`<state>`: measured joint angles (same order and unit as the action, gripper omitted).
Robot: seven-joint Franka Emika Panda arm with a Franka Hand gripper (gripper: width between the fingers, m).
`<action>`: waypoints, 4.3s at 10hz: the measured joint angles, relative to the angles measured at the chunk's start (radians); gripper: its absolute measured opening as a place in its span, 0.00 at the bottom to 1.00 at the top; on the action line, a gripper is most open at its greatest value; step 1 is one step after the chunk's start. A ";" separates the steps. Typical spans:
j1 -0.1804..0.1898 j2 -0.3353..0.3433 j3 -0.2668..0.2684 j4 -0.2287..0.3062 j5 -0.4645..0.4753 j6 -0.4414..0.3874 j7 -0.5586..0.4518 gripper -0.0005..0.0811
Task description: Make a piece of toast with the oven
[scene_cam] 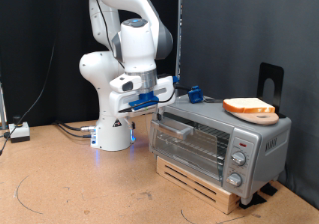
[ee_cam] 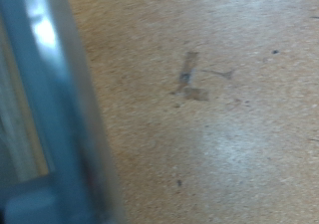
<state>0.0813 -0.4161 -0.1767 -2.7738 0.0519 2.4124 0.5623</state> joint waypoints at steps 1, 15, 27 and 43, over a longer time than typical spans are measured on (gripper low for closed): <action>-0.022 0.030 -0.003 0.007 -0.012 0.024 0.000 1.00; -0.074 0.417 0.000 0.168 0.097 0.266 -0.093 1.00; -0.090 0.747 0.011 0.279 0.054 0.428 0.051 1.00; -0.184 0.335 -0.026 0.271 0.484 -0.192 -0.628 1.00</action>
<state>-0.1027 -0.0807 -0.2028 -2.5024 0.5360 2.2208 -0.0658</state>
